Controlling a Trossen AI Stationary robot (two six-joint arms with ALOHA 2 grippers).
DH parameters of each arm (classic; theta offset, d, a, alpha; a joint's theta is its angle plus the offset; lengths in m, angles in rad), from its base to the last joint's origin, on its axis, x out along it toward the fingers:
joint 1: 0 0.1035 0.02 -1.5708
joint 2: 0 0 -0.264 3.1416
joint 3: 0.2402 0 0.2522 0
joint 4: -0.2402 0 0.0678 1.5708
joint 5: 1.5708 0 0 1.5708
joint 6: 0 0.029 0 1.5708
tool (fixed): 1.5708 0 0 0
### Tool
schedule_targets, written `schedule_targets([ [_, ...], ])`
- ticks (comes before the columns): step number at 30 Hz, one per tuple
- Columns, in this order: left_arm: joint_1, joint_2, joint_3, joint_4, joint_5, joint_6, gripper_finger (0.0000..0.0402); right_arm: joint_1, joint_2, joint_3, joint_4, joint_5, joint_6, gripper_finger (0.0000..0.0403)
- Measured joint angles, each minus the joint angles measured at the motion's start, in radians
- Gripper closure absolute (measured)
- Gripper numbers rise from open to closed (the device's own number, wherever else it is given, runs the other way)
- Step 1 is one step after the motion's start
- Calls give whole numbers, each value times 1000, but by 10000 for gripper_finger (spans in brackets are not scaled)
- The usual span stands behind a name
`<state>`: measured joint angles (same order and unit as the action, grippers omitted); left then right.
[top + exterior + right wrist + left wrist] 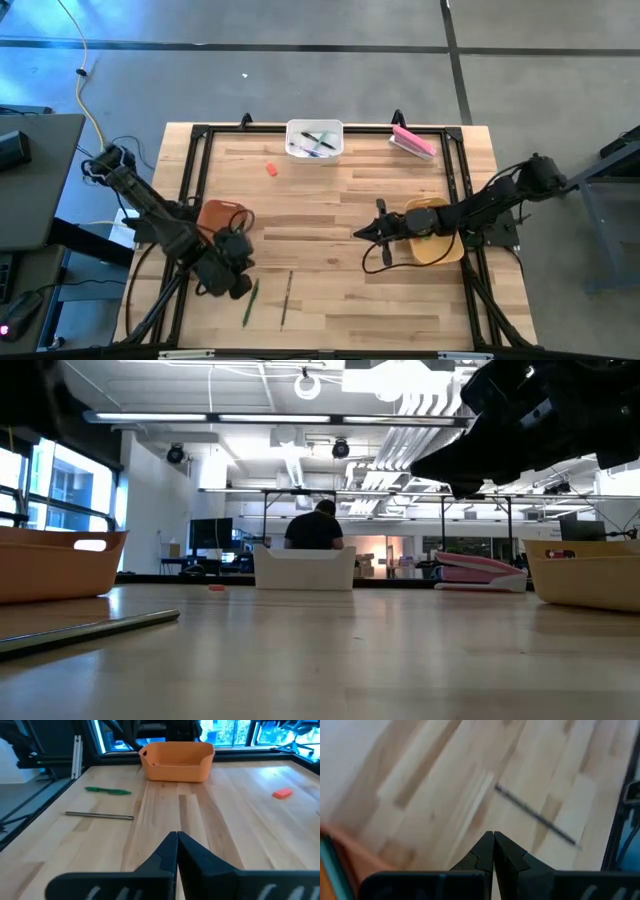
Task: Sort crayons/erasers/pens/pencils in bins
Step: Put the green pen into the white bin
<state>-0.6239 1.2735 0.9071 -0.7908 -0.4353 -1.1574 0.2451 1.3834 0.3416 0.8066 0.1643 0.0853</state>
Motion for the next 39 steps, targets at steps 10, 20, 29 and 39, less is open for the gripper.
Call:
schedule_targets([
  [10, -144, 270, 258, -261, 167, -365, 402, 65, 14, 5, 107, 153, 77, 403],
  [20, -200, 470, 358, -257, 271, -695, 396, 129, 15, 5, 152, 161, 17, 403],
  [29, -172, 583, 439, -205, 247, -743, 339, 129, 15, 5, 132, 146, 0, 403],
  [39, -172, 655, 440, -202, 297, -786, 260, 134, 15, 5, 109, 140, 10, 403],
])
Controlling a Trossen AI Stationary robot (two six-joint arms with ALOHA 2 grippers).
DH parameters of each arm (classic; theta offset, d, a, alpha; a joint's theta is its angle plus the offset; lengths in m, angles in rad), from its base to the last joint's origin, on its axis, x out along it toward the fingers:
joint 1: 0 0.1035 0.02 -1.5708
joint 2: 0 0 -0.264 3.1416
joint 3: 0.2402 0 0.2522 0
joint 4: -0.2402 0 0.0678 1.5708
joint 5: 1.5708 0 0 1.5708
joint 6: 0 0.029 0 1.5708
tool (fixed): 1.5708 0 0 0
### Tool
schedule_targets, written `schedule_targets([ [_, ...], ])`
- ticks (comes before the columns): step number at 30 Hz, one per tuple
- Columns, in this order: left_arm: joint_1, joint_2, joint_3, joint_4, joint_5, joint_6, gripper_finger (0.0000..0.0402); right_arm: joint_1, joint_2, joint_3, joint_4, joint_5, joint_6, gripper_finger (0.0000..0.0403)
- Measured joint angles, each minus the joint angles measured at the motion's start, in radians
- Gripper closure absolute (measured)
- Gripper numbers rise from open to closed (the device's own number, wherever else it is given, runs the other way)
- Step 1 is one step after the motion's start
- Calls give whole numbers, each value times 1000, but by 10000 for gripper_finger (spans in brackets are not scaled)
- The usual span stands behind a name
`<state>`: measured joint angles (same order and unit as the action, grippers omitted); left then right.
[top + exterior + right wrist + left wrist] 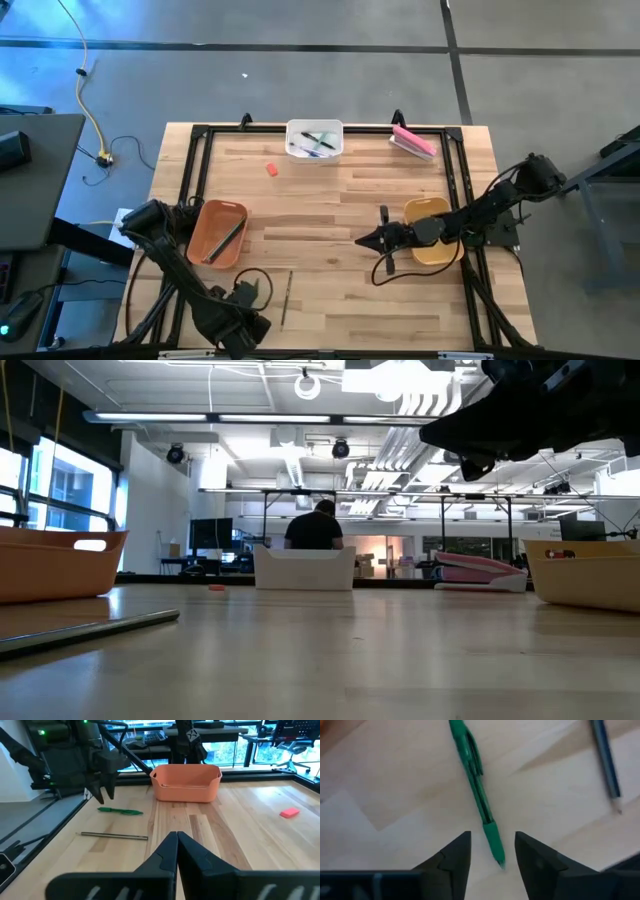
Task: Sort crayons/erasers/pens/pencils in bins
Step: Put the green pen into the white bin
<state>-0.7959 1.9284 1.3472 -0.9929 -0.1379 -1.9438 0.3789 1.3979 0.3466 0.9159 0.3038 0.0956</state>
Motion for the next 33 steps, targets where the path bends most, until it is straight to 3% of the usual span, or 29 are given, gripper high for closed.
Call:
schedule_targets([
  [12, -10, 33, -28, 45, 26, 8, 252, 10, 0, 0, 4, 0, -18, 403],
  [22, -11, 32, -93, 139, 33, 10, 290, 10, 0, 0, 9, 0, -18, 403],
  [33, -9, 26, -122, 192, 37, 111, 353, 10, 0, 0, 10, 0, -31, 403],
])
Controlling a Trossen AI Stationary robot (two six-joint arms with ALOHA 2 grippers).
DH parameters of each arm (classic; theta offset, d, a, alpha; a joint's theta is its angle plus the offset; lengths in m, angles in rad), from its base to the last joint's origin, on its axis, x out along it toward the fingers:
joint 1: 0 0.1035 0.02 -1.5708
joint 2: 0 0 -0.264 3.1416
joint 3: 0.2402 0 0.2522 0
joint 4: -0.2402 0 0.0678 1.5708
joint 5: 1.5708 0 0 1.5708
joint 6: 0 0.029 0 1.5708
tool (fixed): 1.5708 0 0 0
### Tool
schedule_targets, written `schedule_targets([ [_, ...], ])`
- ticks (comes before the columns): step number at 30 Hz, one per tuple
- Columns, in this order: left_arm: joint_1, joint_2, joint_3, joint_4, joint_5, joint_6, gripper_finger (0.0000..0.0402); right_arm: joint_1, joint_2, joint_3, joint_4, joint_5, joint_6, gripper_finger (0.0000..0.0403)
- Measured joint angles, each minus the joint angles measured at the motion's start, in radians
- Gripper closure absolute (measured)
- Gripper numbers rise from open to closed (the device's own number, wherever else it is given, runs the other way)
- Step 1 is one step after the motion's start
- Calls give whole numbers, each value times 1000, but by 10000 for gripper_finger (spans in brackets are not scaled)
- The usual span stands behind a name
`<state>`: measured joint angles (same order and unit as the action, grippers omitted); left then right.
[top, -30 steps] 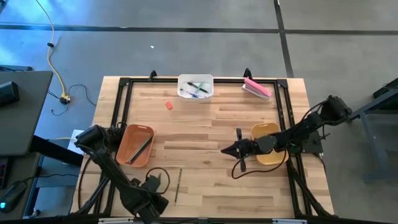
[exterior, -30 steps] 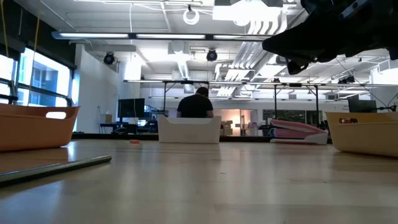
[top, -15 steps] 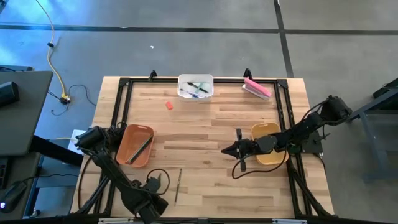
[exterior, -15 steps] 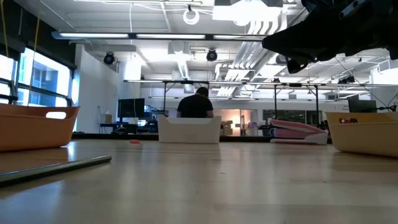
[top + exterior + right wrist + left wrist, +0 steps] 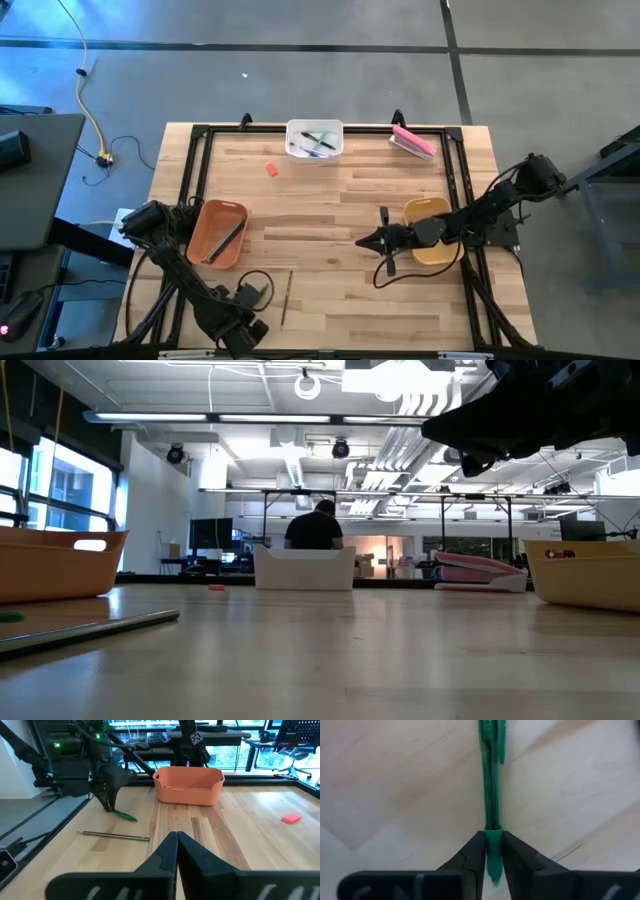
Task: Sort crayons/erasers/pens/pencils in bins
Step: Put the green pen into the white bin
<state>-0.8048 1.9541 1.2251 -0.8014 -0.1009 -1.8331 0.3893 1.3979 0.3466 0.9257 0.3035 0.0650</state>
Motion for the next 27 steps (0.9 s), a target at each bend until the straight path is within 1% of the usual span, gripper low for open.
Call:
schedule_targets([
  [3, 6, 1, 4, -2, 6, 28, 367, -3, 0, 0, 8, 0, -44, 403],
  [6, 7, 8, 36, -41, 17, 65, 380, -10, 0, 0, 38, 0, -93, 403],
  [8, 8, 12, 66, -68, 24, 81, 384, -16, 0, 0, 43, 0, -99, 403],
  [12, 16, 9, 105, -129, 3, 105, 387, -22, 0, 0, 43, 0, -96, 403],
  [18, 42, 8, 117, -138, -17, 157, 388, -22, 0, 0, 43, 0, -88, 403],
  [23, 80, 7, 118, -147, -24, 236, 388, -22, 0, 0, 43, 0, -63, 403],
  [27, 124, -17, 119, -166, -61, 315, 388, -22, 0, 0, 43, 0, -62, 403],
])
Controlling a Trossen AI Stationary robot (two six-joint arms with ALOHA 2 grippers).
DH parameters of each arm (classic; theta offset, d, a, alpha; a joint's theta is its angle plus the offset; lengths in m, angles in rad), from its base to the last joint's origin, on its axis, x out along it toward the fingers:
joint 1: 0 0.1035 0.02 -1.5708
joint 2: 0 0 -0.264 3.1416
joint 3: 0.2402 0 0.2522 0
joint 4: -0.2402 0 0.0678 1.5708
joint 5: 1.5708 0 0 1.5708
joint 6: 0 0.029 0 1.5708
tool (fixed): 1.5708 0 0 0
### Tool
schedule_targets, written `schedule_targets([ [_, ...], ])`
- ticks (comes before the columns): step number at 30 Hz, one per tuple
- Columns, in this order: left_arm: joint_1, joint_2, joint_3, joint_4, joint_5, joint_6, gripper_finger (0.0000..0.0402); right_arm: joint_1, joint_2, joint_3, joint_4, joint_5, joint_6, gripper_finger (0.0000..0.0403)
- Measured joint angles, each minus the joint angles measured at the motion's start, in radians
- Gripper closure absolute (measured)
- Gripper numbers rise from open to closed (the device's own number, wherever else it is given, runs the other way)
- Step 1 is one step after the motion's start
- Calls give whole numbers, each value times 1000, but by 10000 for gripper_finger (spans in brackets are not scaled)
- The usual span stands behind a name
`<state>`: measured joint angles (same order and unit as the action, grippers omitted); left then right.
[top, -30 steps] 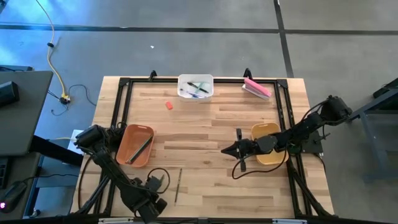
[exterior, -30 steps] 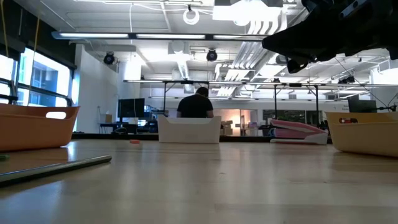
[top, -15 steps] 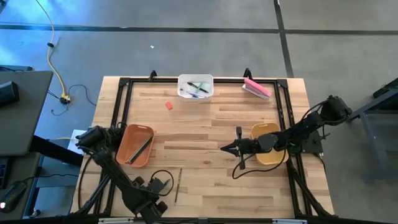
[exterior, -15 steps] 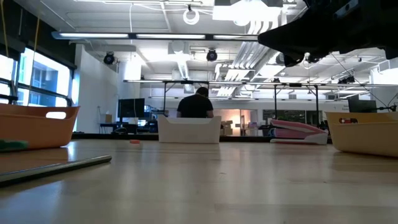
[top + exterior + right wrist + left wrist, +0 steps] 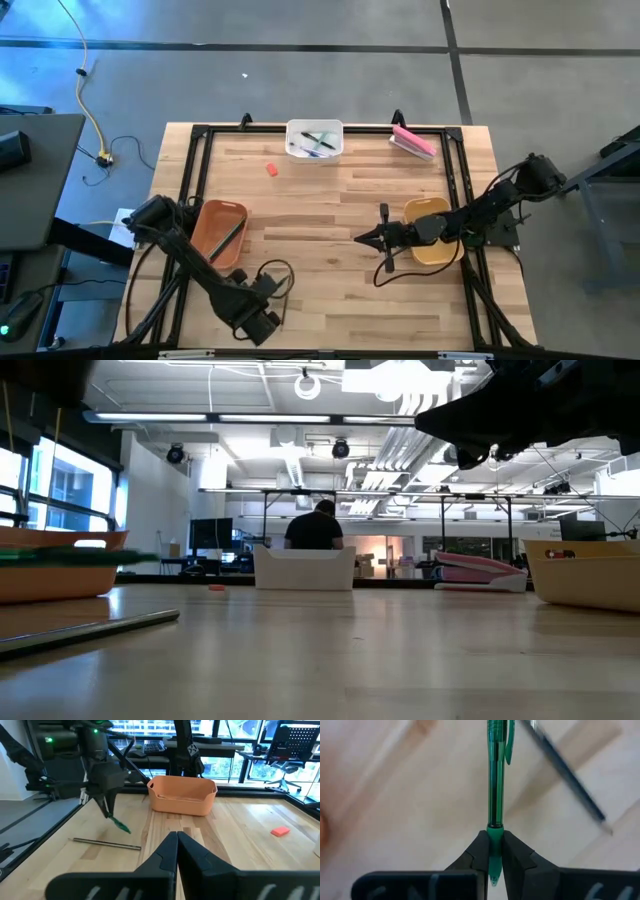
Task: Sort crayons/erasers/pens/pencils in bins
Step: Put the green pen into the white bin
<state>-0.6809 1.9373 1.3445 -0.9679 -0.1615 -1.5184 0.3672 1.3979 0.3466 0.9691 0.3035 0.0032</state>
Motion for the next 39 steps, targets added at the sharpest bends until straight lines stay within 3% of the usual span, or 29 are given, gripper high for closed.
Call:
schedule_targets([
  [11, 170, -90, 0, -66, -153, 281, 388, 0, 0, 0, 0, 0, 0, 403],
  [22, 416, -225, 0, -62, -259, 732, 387, 0, 0, 0, -2, 0, 19, 403],
  [32, 715, -320, 0, -22, -282, 1138, 387, -7, 0, 0, -7, 0, 23, 403],
  [39, 960, -331, 0, 120, -191, 1376, 387, -9, 0, 0, -8, 0, 43, 403],
])
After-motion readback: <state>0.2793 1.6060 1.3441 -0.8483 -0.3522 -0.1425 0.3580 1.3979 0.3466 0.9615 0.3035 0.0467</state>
